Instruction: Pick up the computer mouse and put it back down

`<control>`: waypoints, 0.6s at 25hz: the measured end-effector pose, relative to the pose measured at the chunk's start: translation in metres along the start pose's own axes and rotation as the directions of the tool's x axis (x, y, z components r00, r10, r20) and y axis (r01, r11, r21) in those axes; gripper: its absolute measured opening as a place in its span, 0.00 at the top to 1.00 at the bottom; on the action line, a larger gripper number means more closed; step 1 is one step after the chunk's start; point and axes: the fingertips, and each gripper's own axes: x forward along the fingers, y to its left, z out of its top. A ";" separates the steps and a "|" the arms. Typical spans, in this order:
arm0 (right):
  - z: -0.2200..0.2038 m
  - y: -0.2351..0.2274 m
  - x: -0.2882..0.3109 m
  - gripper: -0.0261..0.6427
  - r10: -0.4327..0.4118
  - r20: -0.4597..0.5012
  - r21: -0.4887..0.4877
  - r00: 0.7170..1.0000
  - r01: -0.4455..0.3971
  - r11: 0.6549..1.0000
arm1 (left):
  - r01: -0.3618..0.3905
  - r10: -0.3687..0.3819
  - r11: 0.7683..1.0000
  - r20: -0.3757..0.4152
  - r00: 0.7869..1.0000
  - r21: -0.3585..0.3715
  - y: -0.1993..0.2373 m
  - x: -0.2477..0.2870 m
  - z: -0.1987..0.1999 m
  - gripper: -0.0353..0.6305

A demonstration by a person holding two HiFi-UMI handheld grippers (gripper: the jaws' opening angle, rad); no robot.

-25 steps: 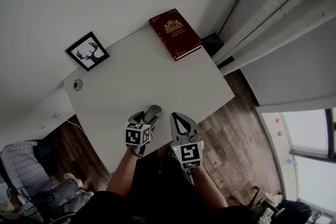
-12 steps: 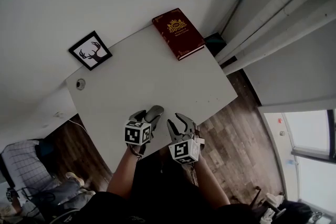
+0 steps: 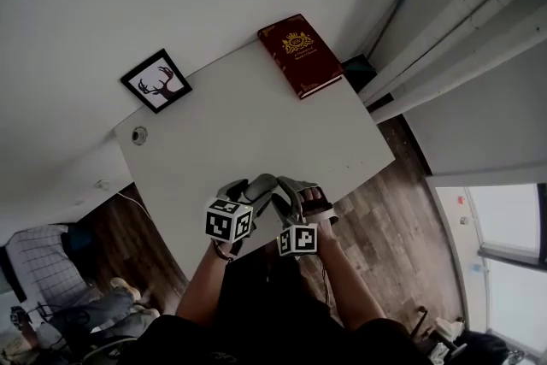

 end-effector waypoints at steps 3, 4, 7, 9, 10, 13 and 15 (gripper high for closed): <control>0.009 -0.002 0.006 0.56 -0.018 0.029 -0.075 0.999 0.020 0.997 | 0.023 -0.023 1.000 0.007 1.000 0.005 -0.005 -0.002 0.002 0.50; 0.011 -0.002 0.008 0.56 -0.022 0.038 -0.099 0.999 0.026 0.995 | 0.033 -0.033 0.999 0.009 0.999 0.005 -0.006 -0.003 0.002 0.50; 0.018 -0.001 0.010 0.56 -0.031 0.076 -0.166 0.997 0.043 0.985 | 0.061 -0.062 0.998 0.011 0.998 0.013 -0.011 -0.005 0.002 0.50; 0.023 -0.001 0.010 0.56 -0.035 0.103 -0.210 0.994 0.056 0.976 | 0.075 -0.076 0.997 0.012 0.997 0.025 -0.014 -0.007 0.003 0.50; 0.024 -0.001 0.010 0.56 -0.036 0.115 -0.231 0.993 0.062 0.971 | 0.080 -0.080 0.996 0.014 0.997 0.030 -0.016 -0.007 0.003 0.50; 0.030 -0.004 0.010 0.66 -0.059 0.147 -0.268 0.987 0.098 0.958 | 0.083 -0.083 0.996 0.015 0.996 0.039 -0.017 -0.007 0.003 0.50; 0.033 -0.008 0.009 0.74 -0.078 0.158 -0.275 0.984 0.119 0.954 | 0.083 -0.084 0.996 0.016 0.996 0.041 -0.017 -0.008 0.003 0.50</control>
